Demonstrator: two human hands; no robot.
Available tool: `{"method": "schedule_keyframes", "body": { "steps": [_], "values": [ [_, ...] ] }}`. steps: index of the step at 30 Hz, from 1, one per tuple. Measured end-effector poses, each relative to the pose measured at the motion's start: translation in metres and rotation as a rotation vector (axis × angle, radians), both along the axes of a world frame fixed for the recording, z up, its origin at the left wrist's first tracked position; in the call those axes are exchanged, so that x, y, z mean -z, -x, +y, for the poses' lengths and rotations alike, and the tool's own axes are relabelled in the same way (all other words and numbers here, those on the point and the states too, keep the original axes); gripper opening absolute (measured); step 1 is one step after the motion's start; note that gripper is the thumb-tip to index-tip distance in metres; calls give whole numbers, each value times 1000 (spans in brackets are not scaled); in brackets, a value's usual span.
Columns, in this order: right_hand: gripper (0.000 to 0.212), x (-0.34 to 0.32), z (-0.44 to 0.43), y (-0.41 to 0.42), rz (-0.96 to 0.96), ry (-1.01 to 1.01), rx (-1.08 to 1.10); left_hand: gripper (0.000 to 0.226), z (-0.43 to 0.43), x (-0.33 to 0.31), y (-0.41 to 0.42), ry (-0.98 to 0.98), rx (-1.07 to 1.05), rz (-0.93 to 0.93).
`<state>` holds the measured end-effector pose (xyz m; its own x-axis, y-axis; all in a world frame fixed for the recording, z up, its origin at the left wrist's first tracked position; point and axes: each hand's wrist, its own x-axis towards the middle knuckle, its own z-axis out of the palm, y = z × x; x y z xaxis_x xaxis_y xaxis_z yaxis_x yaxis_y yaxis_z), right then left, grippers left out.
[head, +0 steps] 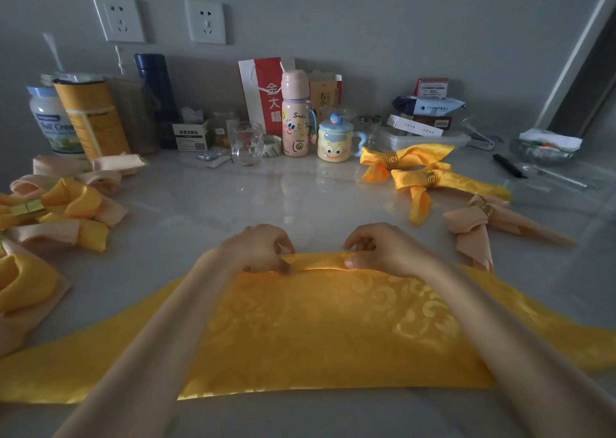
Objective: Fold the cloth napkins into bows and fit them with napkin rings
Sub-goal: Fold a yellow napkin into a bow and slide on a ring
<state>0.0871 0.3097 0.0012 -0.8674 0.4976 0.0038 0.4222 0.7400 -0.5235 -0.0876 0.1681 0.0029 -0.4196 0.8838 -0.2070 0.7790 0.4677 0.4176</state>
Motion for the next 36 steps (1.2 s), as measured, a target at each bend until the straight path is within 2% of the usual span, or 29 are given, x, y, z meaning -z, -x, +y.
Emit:
{"method": "schedule_keyframes", "body": {
  "steps": [8,14,17,22,29,36],
  "values": [
    [15,4,4,0,33,67,-20,33,1,3,2,-62,-35,-41],
    [10,11,-6,5,96,-174,40,20,4,10,-2,-215,-105,-18],
    [5,14,-9,4,138,-266,45,22,5,9,-6,-243,-96,34],
    [9,13,-17,1,147,-431,27,15,7,-2,-12,-318,-85,-41],
    [17,9,-29,-5,45,-571,-70,17,8,-3,-22,-189,-73,65],
    [28,3,-37,-12,-146,-516,-113,34,10,0,-29,-14,-79,-6]
  ]
}}
